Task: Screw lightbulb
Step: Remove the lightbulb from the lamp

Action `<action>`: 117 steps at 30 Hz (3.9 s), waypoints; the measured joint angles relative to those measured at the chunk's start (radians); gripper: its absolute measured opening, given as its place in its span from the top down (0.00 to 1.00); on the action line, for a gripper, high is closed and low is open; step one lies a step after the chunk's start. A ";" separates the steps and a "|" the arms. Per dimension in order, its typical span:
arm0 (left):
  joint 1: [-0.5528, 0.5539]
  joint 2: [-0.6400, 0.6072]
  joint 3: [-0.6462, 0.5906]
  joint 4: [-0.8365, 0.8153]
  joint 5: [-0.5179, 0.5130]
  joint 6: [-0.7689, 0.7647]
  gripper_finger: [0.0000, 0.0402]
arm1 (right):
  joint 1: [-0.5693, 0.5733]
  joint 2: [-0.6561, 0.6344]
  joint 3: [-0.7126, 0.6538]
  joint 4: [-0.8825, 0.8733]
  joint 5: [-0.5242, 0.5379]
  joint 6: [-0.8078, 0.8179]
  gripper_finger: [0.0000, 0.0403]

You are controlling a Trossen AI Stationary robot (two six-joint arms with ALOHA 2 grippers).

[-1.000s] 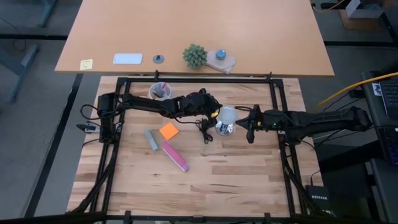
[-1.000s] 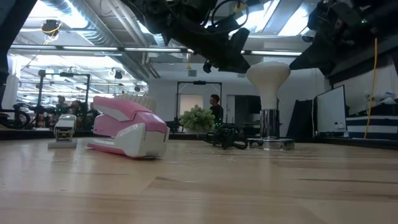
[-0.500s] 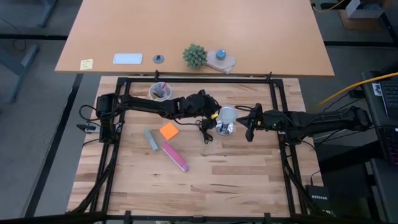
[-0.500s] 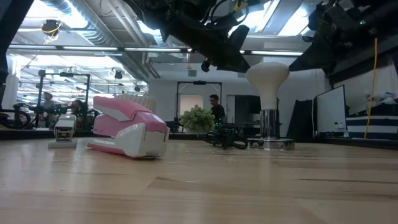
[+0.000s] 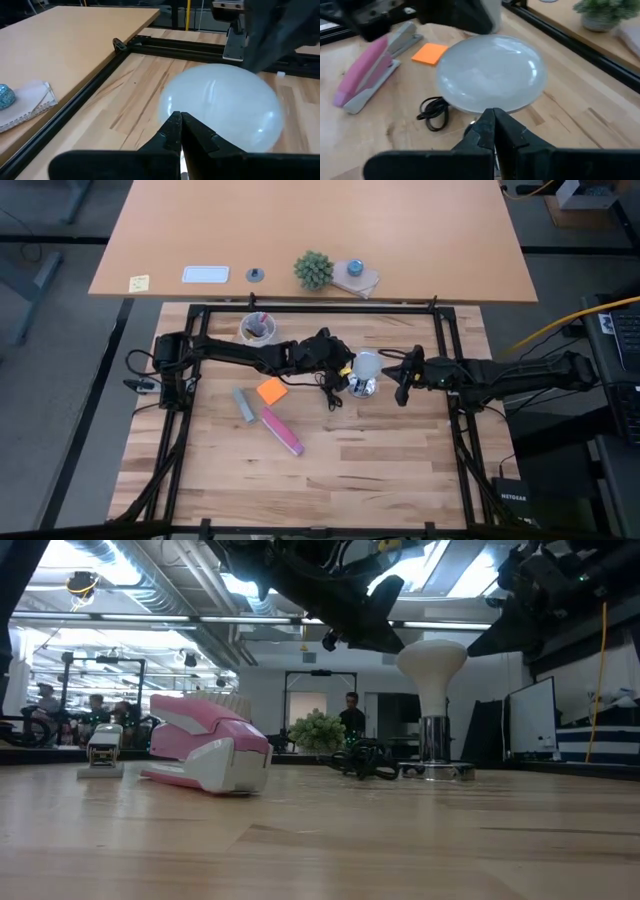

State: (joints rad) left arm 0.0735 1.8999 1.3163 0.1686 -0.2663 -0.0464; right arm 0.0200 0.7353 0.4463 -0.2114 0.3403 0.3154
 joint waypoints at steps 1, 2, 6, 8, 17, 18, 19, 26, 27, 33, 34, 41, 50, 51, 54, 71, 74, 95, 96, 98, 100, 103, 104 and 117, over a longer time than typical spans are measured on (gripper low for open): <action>-0.002 0.000 0.000 0.000 0.000 -0.003 1.00 | 0.000 0.000 0.000 -0.005 0.012 0.006 0.99; -0.005 0.000 0.000 0.001 0.000 -0.003 1.00 | 0.000 0.000 0.000 -0.009 0.025 0.015 0.99; -0.014 0.000 0.000 0.005 0.020 -0.006 1.00 | -0.002 0.000 0.000 -0.021 0.050 0.020 0.99; -0.019 0.000 0.000 0.007 0.033 -0.010 1.00 | -0.003 0.000 0.000 -0.020 0.059 0.021 0.99; -0.040 0.003 -0.001 0.022 0.023 -0.017 1.00 | -0.002 0.002 0.000 -0.017 0.098 0.018 0.99; -0.040 0.004 -0.001 0.031 0.022 -0.017 1.00 | -0.002 0.002 0.000 -0.017 0.101 0.016 0.99; -0.039 0.005 -0.002 0.042 0.020 -0.016 1.00 | -0.002 0.002 0.000 -0.017 0.107 0.012 0.99; -0.039 0.008 -0.004 0.101 0.015 -0.003 1.00 | -0.001 0.002 0.000 0.019 0.200 -0.038 0.99; -0.039 0.009 -0.005 0.107 0.015 -0.001 1.00 | -0.001 0.001 0.000 0.037 0.200 -0.054 0.99; -0.037 0.010 -0.006 0.158 0.012 0.004 1.00 | -0.001 -0.033 0.000 0.122 0.193 -0.118 0.99; -0.037 0.010 -0.006 0.169 0.011 0.006 1.00 | -0.001 -0.043 0.003 0.121 0.189 -0.120 0.99; -0.036 -0.032 -0.005 0.178 -0.051 0.061 1.00 | 0.000 -0.148 0.059 0.056 -0.018 -0.141 0.99; 0.002 -0.090 -0.003 0.102 -0.114 0.110 1.00 | 0.001 -0.191 0.049 0.033 -0.273 -0.057 0.99; 0.012 -0.089 -0.003 0.075 -0.113 0.100 1.00 | 0.001 -0.182 0.039 0.035 -0.272 -0.048 0.99; 0.038 -0.071 -0.003 0.017 -0.094 0.059 1.00 | 0.001 -0.145 0.007 0.036 -0.254 -0.012 0.99; 0.064 -0.014 -0.003 0.013 0.029 0.025 1.00 | 0.000 -0.043 -0.036 0.064 -0.085 -0.005 0.99; 0.062 -0.014 -0.001 -0.008 0.040 0.007 1.00 | 0.000 -0.043 -0.036 0.061 -0.076 -0.005 0.99; -0.029 -0.017 -0.002 -0.028 0.055 -0.026 1.00 | -0.004 -0.043 -0.036 0.022 0.121 -0.006 0.99; -0.035 -0.015 -0.002 -0.027 0.058 -0.028 1.00 | -0.003 -0.043 -0.036 0.030 0.122 -0.006 0.99; -0.046 -0.014 -0.002 -0.024 0.059 -0.028 1.00 | -0.002 -0.043 -0.036 0.039 0.115 -0.006 0.99; -0.051 -0.014 -0.002 -0.020 0.049 -0.029 1.00 | -0.002 -0.043 -0.036 0.038 0.124 -0.008 0.99; -0.057 -0.014 -0.002 -0.019 0.033 -0.029 1.00 | -0.002 -0.036 -0.036 0.040 0.134 -0.009 0.99; -0.058 -0.014 -0.002 -0.016 0.031 -0.029 1.00 | -0.002 -0.035 -0.036 0.044 0.139 -0.009 0.99; -0.060 -0.060 -0.002 0.007 0.007 -0.025 1.00 | 0.000 -0.053 -0.021 0.151 0.129 -0.145 0.99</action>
State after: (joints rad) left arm 0.0135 1.8397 1.3140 0.1753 -0.2592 -0.0719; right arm 0.0196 0.6821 0.4253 -0.0608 0.4690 0.1707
